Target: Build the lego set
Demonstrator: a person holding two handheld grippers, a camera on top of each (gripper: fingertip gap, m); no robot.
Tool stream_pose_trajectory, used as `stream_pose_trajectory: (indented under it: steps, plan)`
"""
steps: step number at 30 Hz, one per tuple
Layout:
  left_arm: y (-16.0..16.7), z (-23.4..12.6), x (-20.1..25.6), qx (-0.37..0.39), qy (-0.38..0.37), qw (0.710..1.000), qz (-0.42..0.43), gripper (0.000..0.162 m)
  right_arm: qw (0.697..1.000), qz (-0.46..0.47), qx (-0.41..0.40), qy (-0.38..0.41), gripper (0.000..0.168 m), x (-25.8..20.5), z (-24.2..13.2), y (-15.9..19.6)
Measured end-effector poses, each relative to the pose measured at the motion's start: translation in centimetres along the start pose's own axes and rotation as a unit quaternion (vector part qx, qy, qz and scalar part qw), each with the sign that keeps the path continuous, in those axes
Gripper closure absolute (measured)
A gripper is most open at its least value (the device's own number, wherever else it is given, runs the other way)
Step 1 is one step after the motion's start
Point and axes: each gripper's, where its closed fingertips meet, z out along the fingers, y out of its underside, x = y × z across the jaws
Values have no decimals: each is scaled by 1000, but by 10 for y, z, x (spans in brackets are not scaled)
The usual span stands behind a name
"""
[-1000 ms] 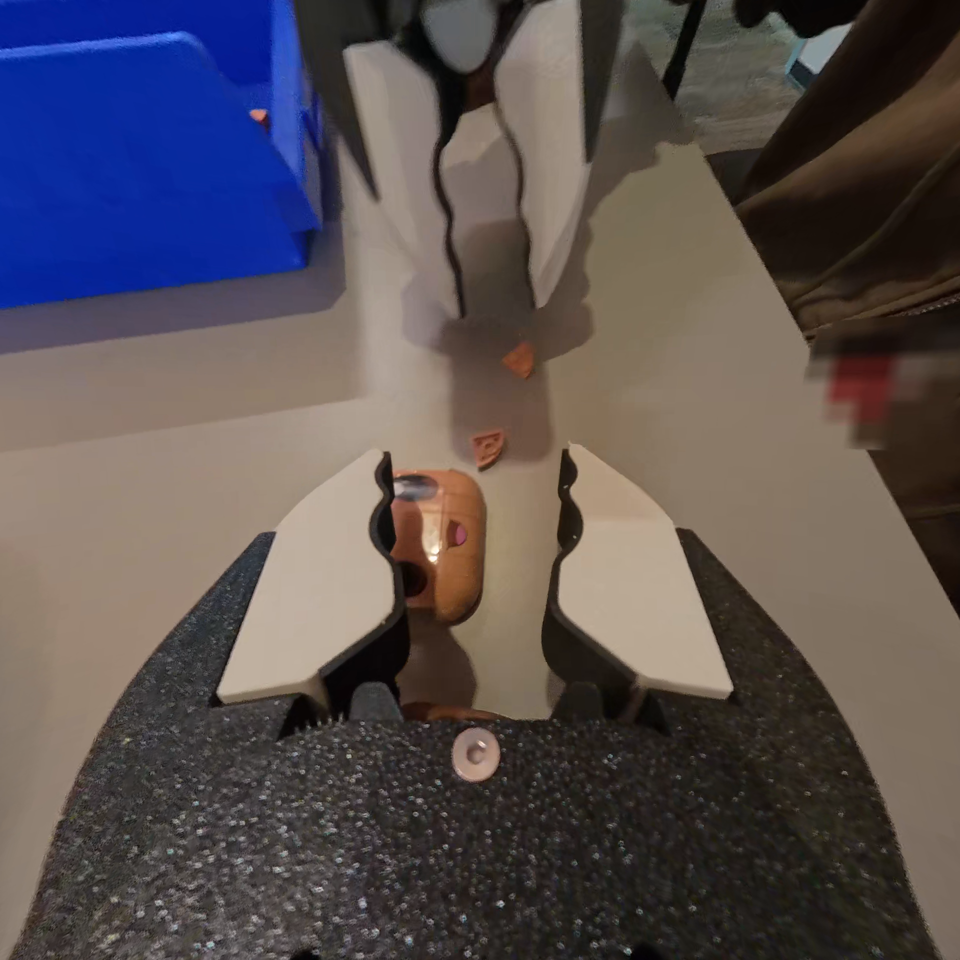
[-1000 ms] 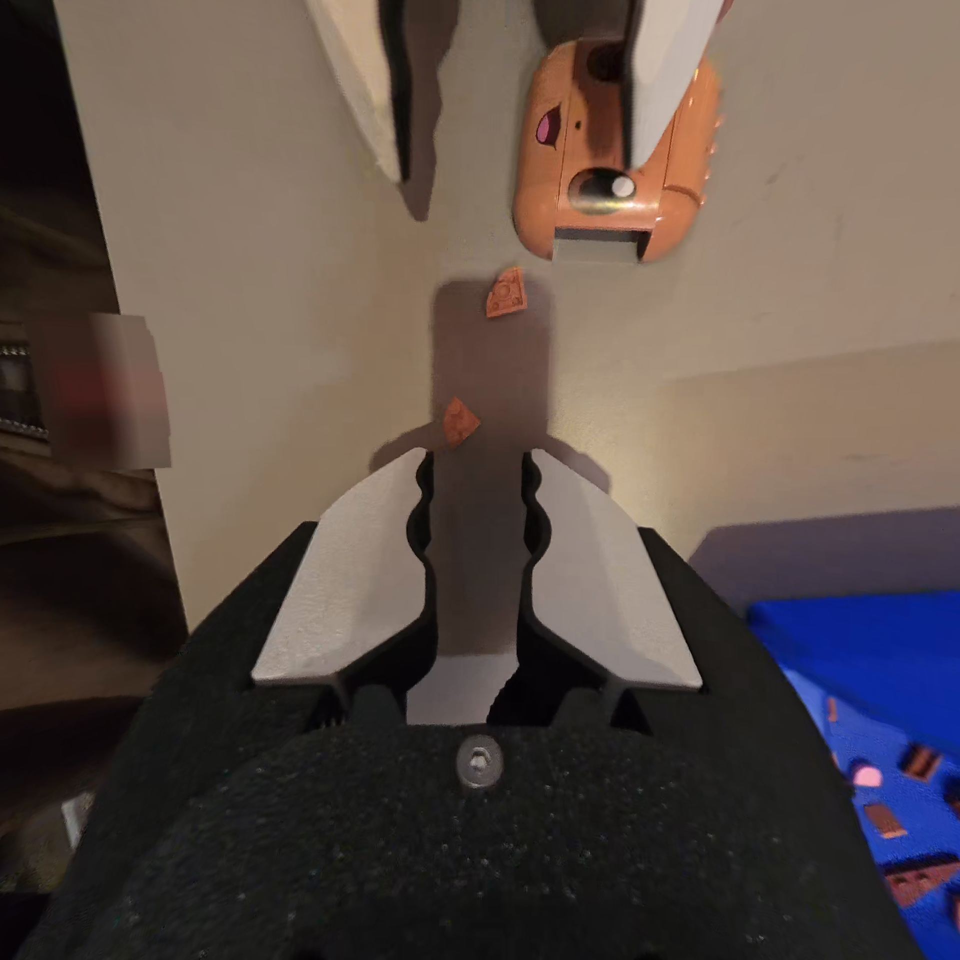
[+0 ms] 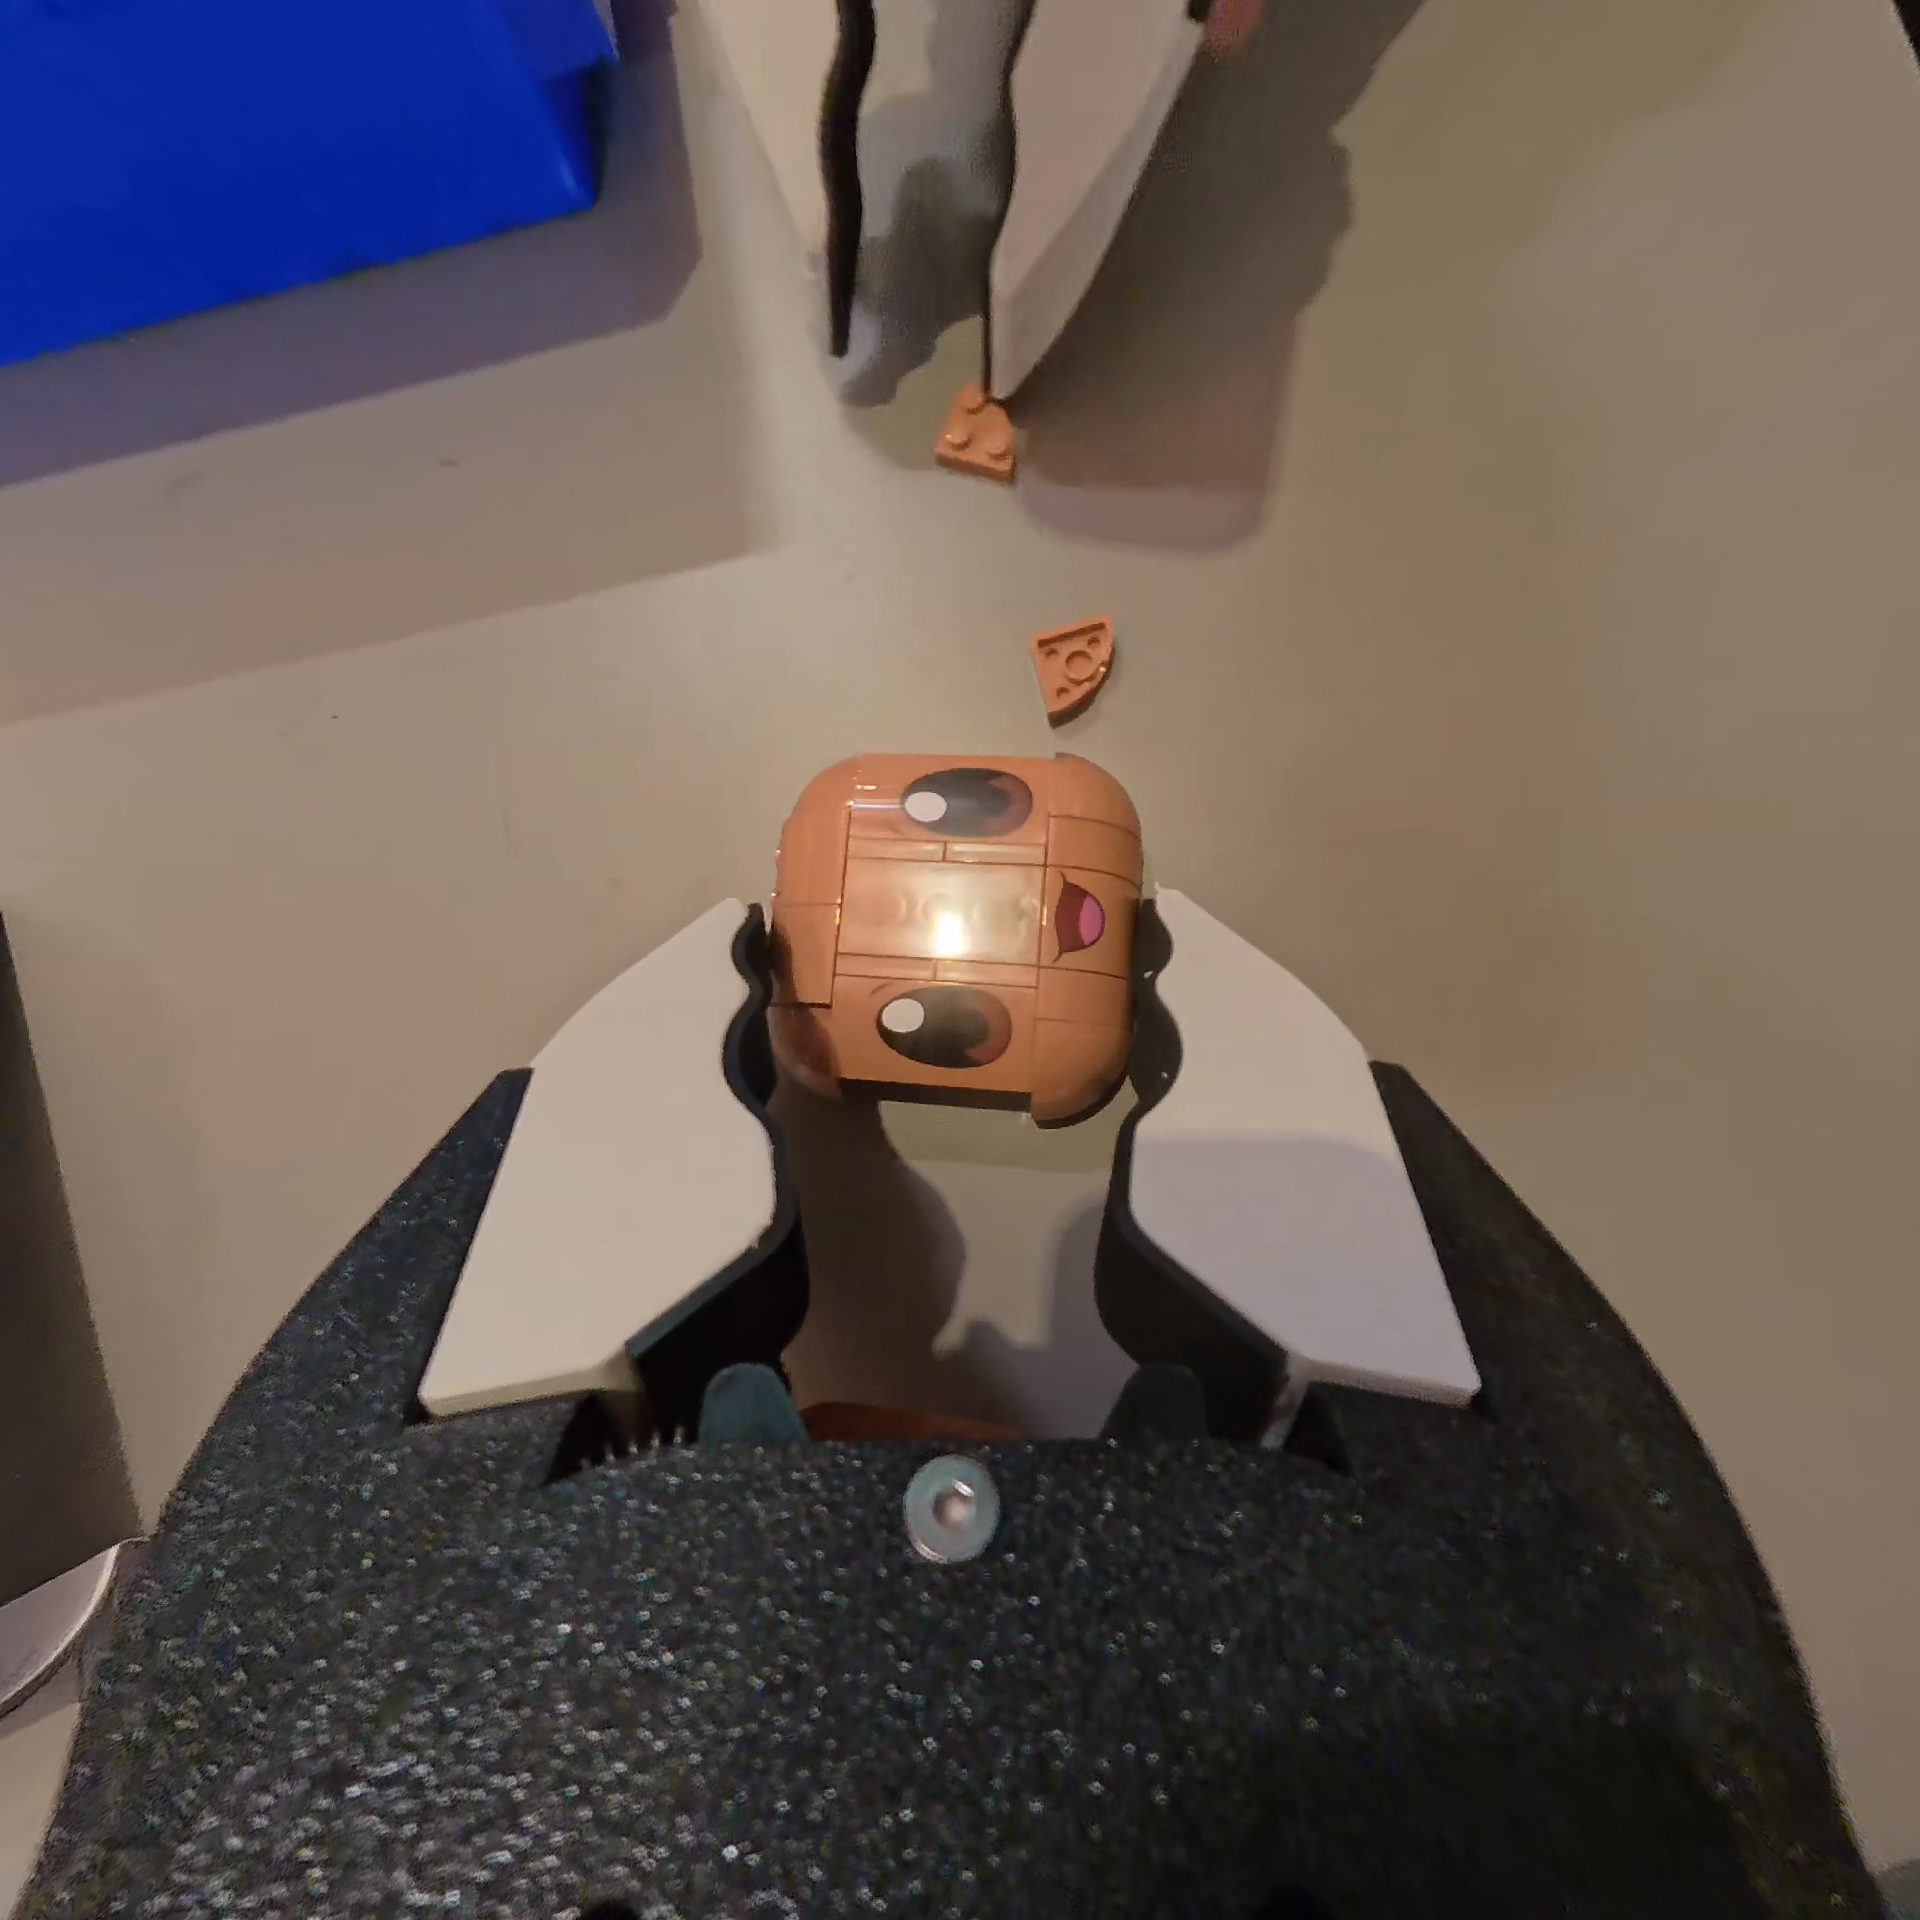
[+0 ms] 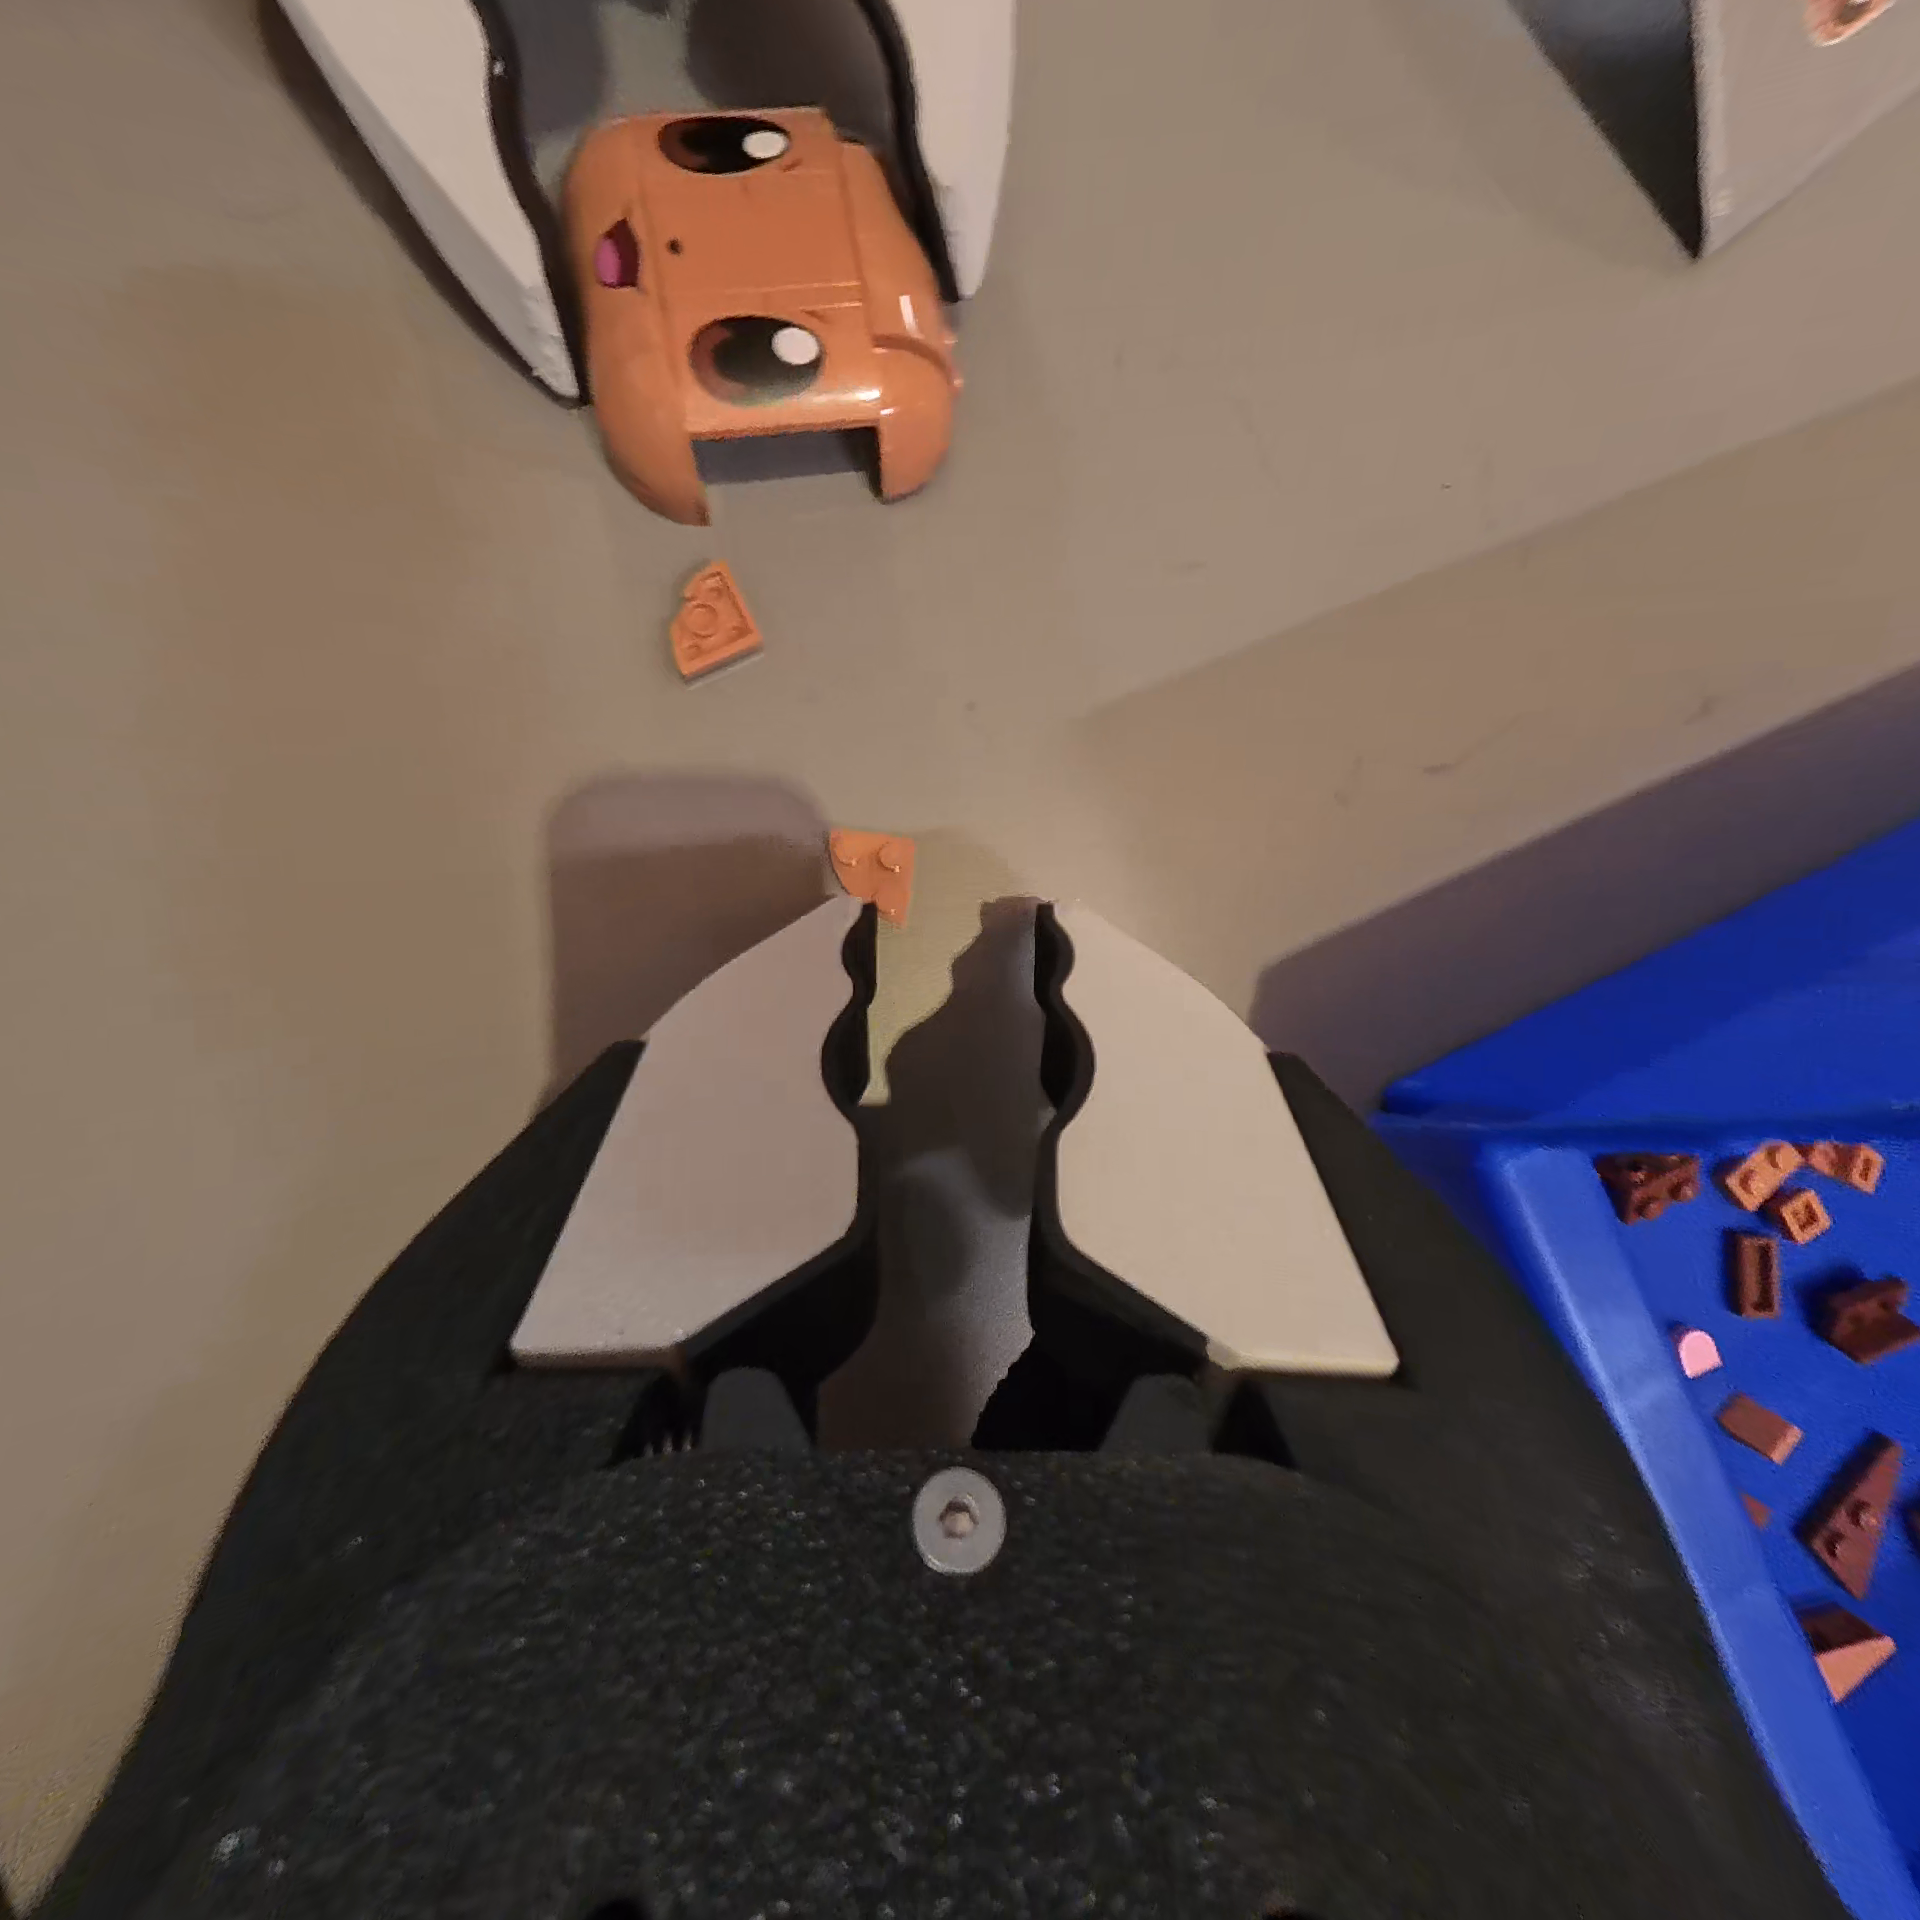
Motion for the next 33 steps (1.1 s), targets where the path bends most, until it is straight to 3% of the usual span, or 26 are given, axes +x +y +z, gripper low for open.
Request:
stream_pose_trajectory:
  steps: [10, 17, 21, 27, 33]
  plan:
    - [-7, -7, 9, 27, 25, 999, 4, 96, 1000, -2, 14, 23, 150, 6, 4, -2]
    - [-10, -15, 6, 15, 8, 1000, -22, 89, 999, 18, 30, 4, 145, 0, 2, -3]
    - [-3, -6, 4, -36, 3, 999, -5, 86, 999, 18, 29, -2, 143, -3, 3, -2]
    - [1, 2, 6, -79, 27, 997, 2, 92, 999, 25, 33, -19, 142, -8, 3, -1]
    - [-2, 2, 7, -41, 33, 998, 18, 94, 997, 42, 57, -33, 138, -15, -2, -6]
